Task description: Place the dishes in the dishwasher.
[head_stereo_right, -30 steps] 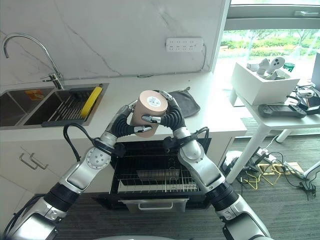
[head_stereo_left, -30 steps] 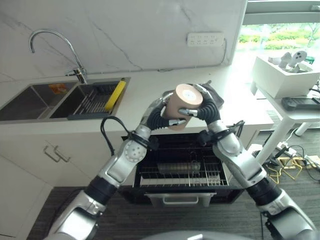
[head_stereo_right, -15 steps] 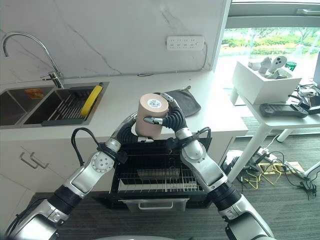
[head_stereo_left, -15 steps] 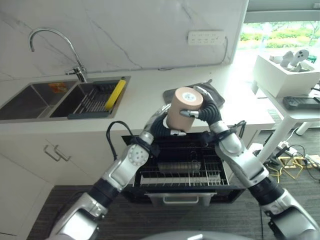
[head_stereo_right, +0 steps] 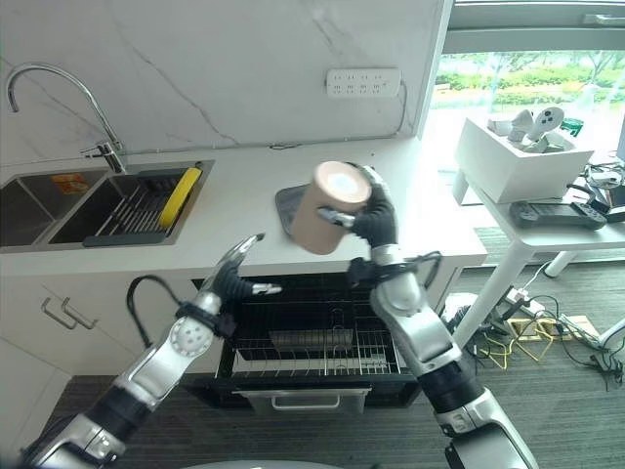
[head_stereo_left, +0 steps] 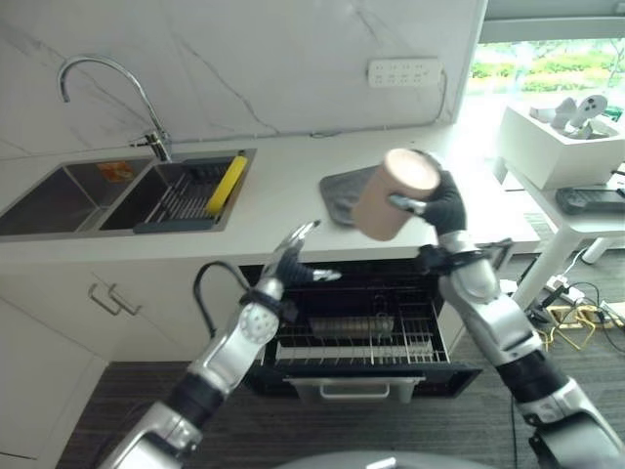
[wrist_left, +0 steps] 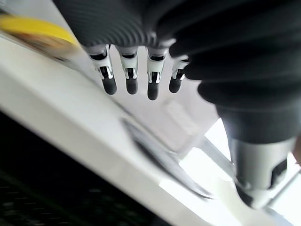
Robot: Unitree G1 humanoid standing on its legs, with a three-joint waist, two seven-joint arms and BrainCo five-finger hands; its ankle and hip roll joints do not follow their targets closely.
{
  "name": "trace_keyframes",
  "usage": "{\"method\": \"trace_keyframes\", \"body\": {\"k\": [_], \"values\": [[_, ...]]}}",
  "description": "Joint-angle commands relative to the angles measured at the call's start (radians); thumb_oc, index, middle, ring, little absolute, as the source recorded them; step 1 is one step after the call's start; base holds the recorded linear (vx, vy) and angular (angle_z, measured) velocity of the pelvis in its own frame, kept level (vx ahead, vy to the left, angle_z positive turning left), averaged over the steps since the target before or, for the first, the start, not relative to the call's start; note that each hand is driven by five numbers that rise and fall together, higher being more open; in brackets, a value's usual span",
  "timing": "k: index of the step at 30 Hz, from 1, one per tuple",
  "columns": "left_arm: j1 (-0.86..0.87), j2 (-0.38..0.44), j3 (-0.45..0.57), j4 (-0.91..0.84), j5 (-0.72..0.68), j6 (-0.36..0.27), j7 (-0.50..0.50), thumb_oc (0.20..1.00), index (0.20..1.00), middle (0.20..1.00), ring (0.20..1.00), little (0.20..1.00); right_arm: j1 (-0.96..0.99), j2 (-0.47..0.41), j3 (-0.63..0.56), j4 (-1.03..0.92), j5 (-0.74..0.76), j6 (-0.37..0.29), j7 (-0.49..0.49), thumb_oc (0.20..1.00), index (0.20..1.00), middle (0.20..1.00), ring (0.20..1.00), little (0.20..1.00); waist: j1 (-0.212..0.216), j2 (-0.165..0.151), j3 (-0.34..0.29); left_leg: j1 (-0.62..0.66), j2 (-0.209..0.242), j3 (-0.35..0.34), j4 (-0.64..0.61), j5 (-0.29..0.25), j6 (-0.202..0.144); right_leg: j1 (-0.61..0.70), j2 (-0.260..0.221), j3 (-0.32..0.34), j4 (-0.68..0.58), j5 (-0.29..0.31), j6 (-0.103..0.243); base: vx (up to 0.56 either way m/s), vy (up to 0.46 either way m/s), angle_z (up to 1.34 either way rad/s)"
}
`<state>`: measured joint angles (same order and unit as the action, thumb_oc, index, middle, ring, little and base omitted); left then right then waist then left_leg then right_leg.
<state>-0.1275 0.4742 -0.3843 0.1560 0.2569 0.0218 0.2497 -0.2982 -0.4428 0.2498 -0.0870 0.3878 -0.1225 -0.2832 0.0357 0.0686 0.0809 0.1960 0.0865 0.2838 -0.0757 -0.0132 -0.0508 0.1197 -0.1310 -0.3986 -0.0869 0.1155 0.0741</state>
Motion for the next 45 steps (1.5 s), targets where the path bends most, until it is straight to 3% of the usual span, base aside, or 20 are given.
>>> {"method": "trace_keyframes", "body": {"k": [1, 4, 9, 12, 16, 22, 28, 33, 38, 43, 45], "values": [[-0.028, 0.056, 0.049, -0.010, 0.032, -0.034, 0.080, 1.000, 1.000, 1.000, 1.000, 1.000, 0.001, 0.030, -0.046, -0.037, 0.055, -0.123, 0.054, 0.200, 0.200, 0.200, 0.200, 0.200, 0.022, -0.059, 0.016, -0.009, 0.050, -0.006, 0.009, 0.030, -0.018, 0.076, -0.094, 0.047, 0.035, -0.074, 0.071, 0.03, -0.030, 0.02], [0.036, 0.061, 0.102, 0.000, 0.047, -0.060, 0.103, 1.000, 1.000, 1.000, 1.000, 1.000, 0.085, 0.036, -0.081, -0.014, 0.039, -0.172, 0.072, 0.200, 0.200, 0.200, 0.200, 0.200, 0.017, -0.059, 0.021, -0.007, 0.053, -0.004, 0.004, 0.031, -0.018, 0.075, -0.096, 0.046, 0.035, -0.072, 0.074, 0.01, -0.009, 0.01], [0.100, 0.078, 0.182, -0.014, 0.037, -0.127, 0.110, 1.000, 1.000, 1.000, 1.000, 1.000, 0.150, 0.042, -0.116, 0.024, -0.006, -0.199, 0.093, 0.200, 0.200, 0.200, 0.200, 0.200, 0.008, -0.056, 0.026, -0.005, 0.057, -0.002, 0.001, 0.033, -0.022, 0.074, -0.095, 0.047, 0.032, -0.069, 0.077, 0.04, -0.010, 0.00], [0.133, 0.086, 0.224, -0.048, 0.019, -0.241, 0.064, 1.000, 1.000, 1.000, 1.000, 1.000, 0.167, 0.039, -0.111, 0.065, -0.053, -0.198, 0.101, 0.200, 0.200, 0.200, 0.200, 0.200, 0.009, -0.056, 0.028, -0.006, 0.060, -0.004, 0.000, 0.036, -0.025, 0.074, -0.094, 0.050, 0.029, -0.068, 0.075, 0.09, -0.012, 0.00], [0.161, 0.096, 0.248, -0.085, 0.036, -0.318, 0.025, 1.000, 1.000, 1.000, 1.000, 1.000, 0.175, 0.035, -0.091, 0.140, -0.098, -0.188, 0.138, 0.200, 0.200, 0.200, 0.200, 0.200, 0.016, -0.056, 0.031, -0.013, 0.064, -0.011, -0.003, 0.039, -0.030, 0.070, -0.095, 0.047, 0.021, -0.063, 0.077, 0.08, -0.022, 0.00], [0.143, 0.127, 0.237, -0.093, 0.070, -0.384, -0.012, 1.000, 1.000, 1.000, 1.000, 1.000, 0.151, 0.034, -0.059, 0.234, -0.038, -0.189, 0.171, 0.200, 0.200, 0.200, 0.200, 0.200, 0.024, -0.054, 0.039, -0.028, 0.074, -0.017, -0.010, 0.049, -0.039, 0.059, -0.102, 0.037, 0.012, -0.054, 0.083, 0.03, -0.023, 0.00], [0.076, 0.162, 0.199, -0.128, 0.087, -0.438, -0.074, 1.000, 1.000, 1.000, 1.000, 1.000, 0.074, -0.008, -0.024, 0.333, -0.124, -0.161, 0.213, 0.200, 0.200, 0.200, 0.200, 0.200, 0.033, -0.035, 0.060, -0.054, 0.073, -0.032, -0.011, 0.057, -0.043, 0.031, -0.118, 0.032, 0.017, -0.043, 0.093, 0.00, 0.000, 0.00], [0.051, 0.169, 0.184, -0.143, 0.088, -0.447, -0.117, 1.000, 1.000, 1.000, 1.000, 1.000, 0.054, -0.032, -0.009, 0.393, -0.146, -0.166, 0.238, 0.200, 0.200, 0.200, 0.200, 0.200, 0.033, -0.025, 0.070, -0.062, 0.071, -0.042, -0.011, 0.060, -0.043, 0.024, -0.122, 0.038, 0.014, -0.037, 0.096, -0.02, 0.000, 0.01], [0.062, 0.177, 0.168, -0.169, 0.081, -0.463, -0.239, 1.000, 1.000, 1.000, 1.000, 1.000, 0.057, -0.030, 0.010, 0.423, -0.234, -0.161, 0.283, 0.200, 0.200, 0.200, 0.200, 0.200, 0.032, -0.011, 0.079, -0.060, 0.069, -0.043, -0.007, 0.063, -0.044, 0.023, -0.131, 0.042, 0.021, -0.035, 0.098, 0.03, 0.011, 0.00], [0.056, 0.195, 0.129, -0.201, 0.086, -0.511, -0.449, 1.000, 1.000, 1.000, 1.000, 1.000, 0.037, -0.063, 0.024, 0.493, -0.218, -0.143, 0.324, 0.200, 0.200, 0.200, 0.200, 0.200, 0.032, 0.003, 0.096, -0.072, 0.064, -0.048, -0.005, 0.067, -0.044, 0.007, -0.143, 0.043, 0.028, -0.028, 0.104, 0.00, 0.009, 0.00], [0.034, 0.237, 0.090, -0.232, 0.059, -0.525, -0.566, 1.000, 1.000, 1.000, 1.000, 1.000, 0.018, -0.095, 0.035, 0.523, -0.250, -0.160, 0.343, 0.200, 0.200, 0.200, 0.200, 0.200, 0.025, 0.021, 0.108, -0.080, 0.057, -0.046, -0.003, 0.071, -0.043, -0.005, -0.152, 0.047, 0.034, -0.023, 0.109, -0.01, 0.101, -0.01]]}}
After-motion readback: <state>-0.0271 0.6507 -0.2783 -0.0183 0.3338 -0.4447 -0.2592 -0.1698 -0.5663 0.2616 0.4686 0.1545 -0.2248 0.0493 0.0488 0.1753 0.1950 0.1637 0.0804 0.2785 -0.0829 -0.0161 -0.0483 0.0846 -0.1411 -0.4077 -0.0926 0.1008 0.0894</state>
